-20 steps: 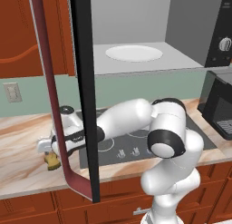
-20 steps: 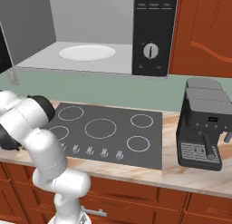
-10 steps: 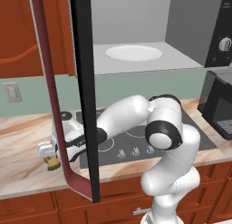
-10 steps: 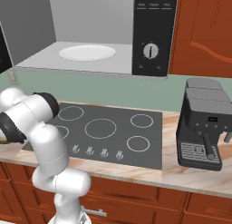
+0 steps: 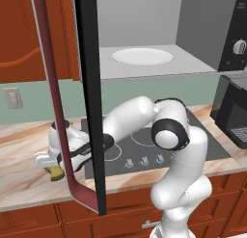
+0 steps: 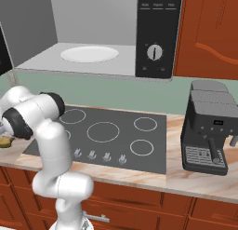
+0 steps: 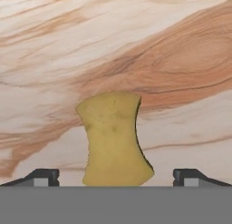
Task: Place the sponge inside the microwave to prepare for sanitizing.
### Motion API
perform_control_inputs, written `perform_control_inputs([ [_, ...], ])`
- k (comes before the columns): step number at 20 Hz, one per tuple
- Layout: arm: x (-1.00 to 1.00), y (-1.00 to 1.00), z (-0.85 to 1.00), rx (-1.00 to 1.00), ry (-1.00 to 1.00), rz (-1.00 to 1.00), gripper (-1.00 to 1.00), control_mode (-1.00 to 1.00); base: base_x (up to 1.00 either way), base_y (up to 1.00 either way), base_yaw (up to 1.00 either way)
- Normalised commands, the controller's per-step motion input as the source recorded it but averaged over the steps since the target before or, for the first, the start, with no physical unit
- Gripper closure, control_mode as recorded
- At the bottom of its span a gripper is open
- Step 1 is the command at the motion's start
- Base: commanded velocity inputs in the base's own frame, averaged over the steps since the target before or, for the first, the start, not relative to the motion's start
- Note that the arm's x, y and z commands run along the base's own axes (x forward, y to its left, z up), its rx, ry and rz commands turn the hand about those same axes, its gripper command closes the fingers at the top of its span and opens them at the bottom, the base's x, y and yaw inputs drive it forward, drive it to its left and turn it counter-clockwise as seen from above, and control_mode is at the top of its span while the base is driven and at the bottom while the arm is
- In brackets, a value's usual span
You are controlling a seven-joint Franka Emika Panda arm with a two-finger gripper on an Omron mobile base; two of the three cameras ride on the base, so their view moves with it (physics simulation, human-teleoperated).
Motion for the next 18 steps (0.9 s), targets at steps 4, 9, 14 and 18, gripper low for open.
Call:
perform_control_inputs([
  [4, 0.00, 0.00, -0.13, -0.01, 0.00, -0.04, -1.00, -1.00, 0.00, 0.00, 0.00],
  [9, 0.11, 0.00, -0.11, -0.06, 0.00, 0.00, -1.00, -1.00, 0.00, 0.00, 0.00],
  [14, 0.11, 0.00, -0.06, -0.03, 0.00, 0.00, -1.00, -1.00, 0.00, 0.00, 0.00],
  [18, 0.06, 0.00, -0.01, -0.01, 0.03, 0.00, -1.00, -1.00, 0.00, 0.00, 0.00],
])
